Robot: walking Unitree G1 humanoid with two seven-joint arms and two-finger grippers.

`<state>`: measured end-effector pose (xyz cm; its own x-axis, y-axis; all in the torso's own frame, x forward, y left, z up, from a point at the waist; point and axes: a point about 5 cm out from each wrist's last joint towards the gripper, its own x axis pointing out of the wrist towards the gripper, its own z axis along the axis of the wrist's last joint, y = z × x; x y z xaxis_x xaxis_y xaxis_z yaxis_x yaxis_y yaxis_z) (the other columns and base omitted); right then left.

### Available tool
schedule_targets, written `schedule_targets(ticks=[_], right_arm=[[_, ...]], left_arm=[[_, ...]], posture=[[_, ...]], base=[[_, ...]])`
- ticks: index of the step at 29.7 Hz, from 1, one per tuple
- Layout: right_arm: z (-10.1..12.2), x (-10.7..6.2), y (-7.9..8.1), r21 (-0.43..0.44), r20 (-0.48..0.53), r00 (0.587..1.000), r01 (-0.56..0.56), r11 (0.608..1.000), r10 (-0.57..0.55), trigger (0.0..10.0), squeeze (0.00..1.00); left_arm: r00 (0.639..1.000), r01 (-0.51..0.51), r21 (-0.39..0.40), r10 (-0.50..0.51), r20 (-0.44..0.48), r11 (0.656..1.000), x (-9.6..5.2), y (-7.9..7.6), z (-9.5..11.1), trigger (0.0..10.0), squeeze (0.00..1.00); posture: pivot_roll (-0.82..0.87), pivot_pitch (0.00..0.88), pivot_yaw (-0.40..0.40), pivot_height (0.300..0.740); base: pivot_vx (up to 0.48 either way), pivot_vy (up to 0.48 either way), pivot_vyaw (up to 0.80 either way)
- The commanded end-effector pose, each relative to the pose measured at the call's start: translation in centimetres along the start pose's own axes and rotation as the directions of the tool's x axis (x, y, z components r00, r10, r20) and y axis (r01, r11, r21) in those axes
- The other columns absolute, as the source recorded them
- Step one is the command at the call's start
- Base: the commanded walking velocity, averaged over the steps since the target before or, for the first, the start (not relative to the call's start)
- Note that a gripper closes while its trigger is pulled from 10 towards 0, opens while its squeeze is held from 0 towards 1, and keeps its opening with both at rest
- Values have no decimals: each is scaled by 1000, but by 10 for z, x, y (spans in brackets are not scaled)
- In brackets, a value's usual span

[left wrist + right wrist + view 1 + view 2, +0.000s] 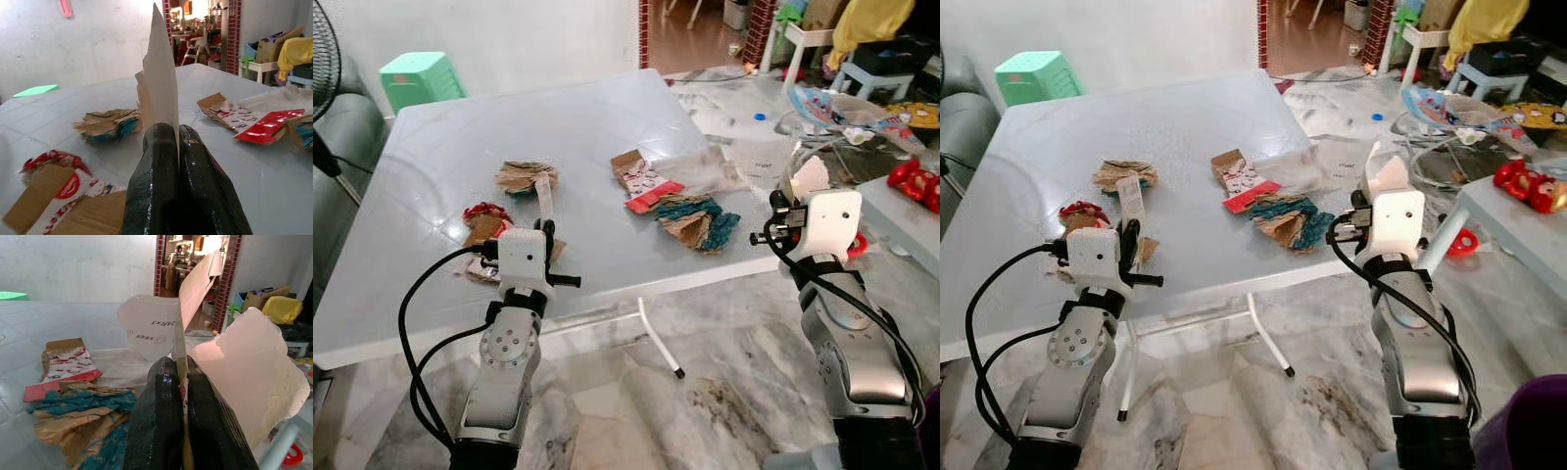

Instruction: Picking trash to rubbish bin

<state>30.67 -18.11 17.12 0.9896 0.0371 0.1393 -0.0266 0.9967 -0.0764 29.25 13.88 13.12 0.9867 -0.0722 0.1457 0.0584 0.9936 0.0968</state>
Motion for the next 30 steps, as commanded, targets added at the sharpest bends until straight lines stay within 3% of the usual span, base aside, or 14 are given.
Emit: schedule_targets(ticks=[1,4,30], right_arm=[[1,1,2,3,2,1000,-1,1000,1,10000,0],[-1,2,1,4,-20,1000,4,1000,-4,10000,0],[-3,2,1,1,-25,1000,4,1000,-4,10000,0]], left_arm=[[1000,-10,4,10,5,1000,0,4,2,10000,0],[1000,-11,6,11,6,1000,0,4,2,10000,0],[1000,-8,10,8,9,1000,-1,4,3,10000,0]], posture=[[-68,36,38,740],[-68,36,38,740],[-66,37,39,740]], base=[[0,0,0],[0,0,-140],[0,0,-751]])
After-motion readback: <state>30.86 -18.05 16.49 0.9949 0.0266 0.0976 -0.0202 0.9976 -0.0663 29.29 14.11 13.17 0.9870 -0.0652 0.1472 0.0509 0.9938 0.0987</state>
